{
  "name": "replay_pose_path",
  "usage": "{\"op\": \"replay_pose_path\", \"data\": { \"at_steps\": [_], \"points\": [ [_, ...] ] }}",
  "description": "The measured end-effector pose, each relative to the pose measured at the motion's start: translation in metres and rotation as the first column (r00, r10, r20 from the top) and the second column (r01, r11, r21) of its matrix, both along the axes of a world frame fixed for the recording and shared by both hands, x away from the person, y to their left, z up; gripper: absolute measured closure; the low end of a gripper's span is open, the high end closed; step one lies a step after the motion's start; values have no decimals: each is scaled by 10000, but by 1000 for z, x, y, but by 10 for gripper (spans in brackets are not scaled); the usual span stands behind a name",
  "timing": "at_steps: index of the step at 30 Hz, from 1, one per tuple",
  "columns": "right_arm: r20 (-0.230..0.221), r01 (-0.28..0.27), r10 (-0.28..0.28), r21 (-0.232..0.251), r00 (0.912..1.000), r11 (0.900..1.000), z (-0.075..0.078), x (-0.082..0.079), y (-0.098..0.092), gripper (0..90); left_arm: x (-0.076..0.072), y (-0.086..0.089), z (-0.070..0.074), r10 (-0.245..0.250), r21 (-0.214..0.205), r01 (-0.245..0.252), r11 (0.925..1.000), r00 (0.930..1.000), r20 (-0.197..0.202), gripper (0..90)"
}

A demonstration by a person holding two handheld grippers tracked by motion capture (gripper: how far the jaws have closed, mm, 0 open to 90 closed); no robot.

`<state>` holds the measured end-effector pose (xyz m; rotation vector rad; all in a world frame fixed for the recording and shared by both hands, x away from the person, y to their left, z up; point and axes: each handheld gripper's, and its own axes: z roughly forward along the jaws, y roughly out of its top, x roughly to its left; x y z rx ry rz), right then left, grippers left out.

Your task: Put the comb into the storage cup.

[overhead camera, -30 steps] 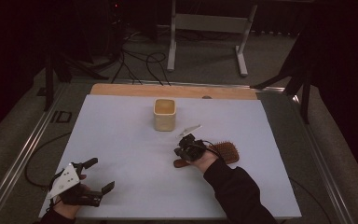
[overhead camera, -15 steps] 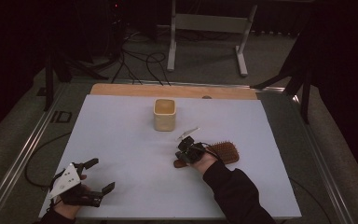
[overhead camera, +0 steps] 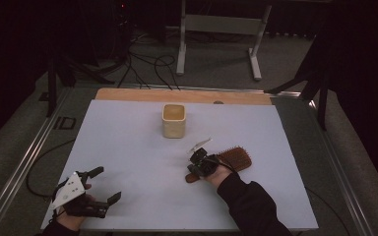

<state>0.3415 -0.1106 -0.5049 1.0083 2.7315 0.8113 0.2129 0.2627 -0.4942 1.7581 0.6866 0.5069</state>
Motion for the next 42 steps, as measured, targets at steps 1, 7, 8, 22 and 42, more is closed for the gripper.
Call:
{"op": "replay_pose_path", "data": {
  "at_steps": [1, 7, 8, 22, 42],
  "points": [
    [-20, -42, 42, 13, 10000, 10000, 0, -1, -1, 900, 0, 0, 0, -1, -5, 1, 10000, 10000, -3, 1],
    [-33, -107, 107, -68, 9999, 9999, 1, -11, -9, 900, 0, 0, 0, 2, 7, -2, 10000, 10000, 0, 1],
    [-71, -82, 82, -55, 9999, 10000, 1, -12, -9, 900, 0, 0, 0, 7, 16, -7, 10000, 10000, 1, 1],
    [-89, -352, 350, -239, 9993, 9991, 3, -40, -28, 900, 0, 0, 0, 29, 5, -29, 10000, 10000, -4, 1],
    [-180, 138, -145, -386, 9997, 9992, 5, -65, -78, 900, 1, -1, 0, 29, -6, -29, 10000, 10000, -31, 1]
  ]
}}
